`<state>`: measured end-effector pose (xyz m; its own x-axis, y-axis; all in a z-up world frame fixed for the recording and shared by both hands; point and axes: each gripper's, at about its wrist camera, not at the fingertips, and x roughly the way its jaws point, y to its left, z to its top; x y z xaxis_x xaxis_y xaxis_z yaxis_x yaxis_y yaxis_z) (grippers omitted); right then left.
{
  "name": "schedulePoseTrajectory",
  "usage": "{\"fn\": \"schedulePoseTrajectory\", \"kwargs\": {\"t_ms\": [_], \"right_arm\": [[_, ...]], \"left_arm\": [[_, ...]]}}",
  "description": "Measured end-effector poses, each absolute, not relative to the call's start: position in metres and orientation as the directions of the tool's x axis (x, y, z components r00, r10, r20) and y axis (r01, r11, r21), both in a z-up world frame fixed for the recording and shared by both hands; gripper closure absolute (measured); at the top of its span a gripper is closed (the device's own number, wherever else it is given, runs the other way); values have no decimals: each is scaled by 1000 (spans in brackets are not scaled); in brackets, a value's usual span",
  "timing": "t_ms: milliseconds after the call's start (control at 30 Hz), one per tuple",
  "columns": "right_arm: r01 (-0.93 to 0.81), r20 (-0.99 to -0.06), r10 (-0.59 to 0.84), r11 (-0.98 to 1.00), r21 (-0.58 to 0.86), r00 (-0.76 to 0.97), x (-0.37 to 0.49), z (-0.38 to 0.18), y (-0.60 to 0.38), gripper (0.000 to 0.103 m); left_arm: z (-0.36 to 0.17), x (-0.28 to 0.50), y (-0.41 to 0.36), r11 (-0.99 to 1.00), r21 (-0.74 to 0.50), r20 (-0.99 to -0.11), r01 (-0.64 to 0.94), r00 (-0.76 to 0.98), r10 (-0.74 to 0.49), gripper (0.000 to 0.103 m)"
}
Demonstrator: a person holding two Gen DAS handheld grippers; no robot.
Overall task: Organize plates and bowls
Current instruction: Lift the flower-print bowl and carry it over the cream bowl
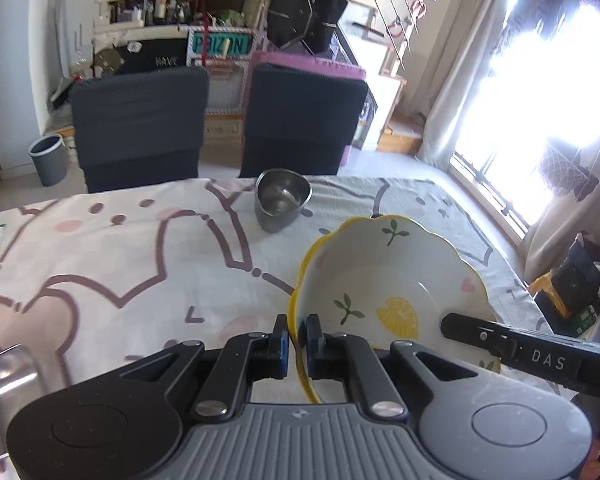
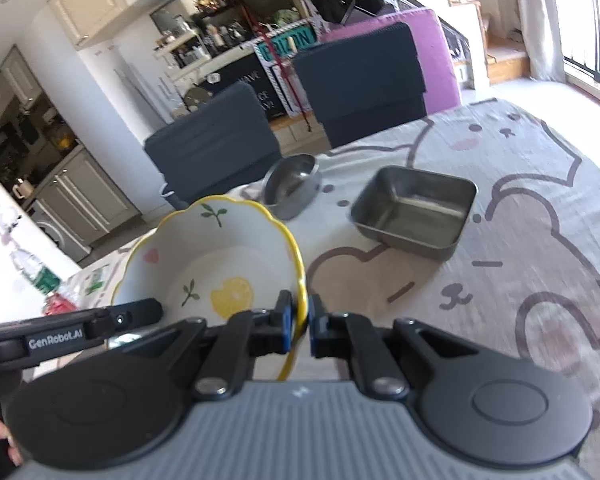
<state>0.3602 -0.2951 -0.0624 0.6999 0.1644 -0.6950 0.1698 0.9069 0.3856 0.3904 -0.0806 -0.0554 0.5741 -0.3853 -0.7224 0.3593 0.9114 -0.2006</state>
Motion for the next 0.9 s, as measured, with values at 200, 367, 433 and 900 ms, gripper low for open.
{"fn": "schedulePoseTrajectory", "kwargs": {"t_ms": [200, 367, 433, 900], "right_arm": [[122, -674, 198, 910, 396, 712, 327, -42, -270, 93], [84, -662, 214, 918, 388, 718, 308, -33, -250, 93], [70, -664, 221, 922, 382, 715, 300, -32, -240, 93], [-22, -708, 279, 937, 349, 649, 288, -47, -194, 93]], "left_arm": [[-41, 349, -54, 924, -198, -704, 326, 609, -366, 94], [-36, 321, -33, 934, -199, -693, 297, 631, -348, 94], [-35, 312, -24, 938, -201, -692, 281, 638, -339, 94], [-63, 273, 26, 955, -247, -704, 168, 646, -295, 94]]}}
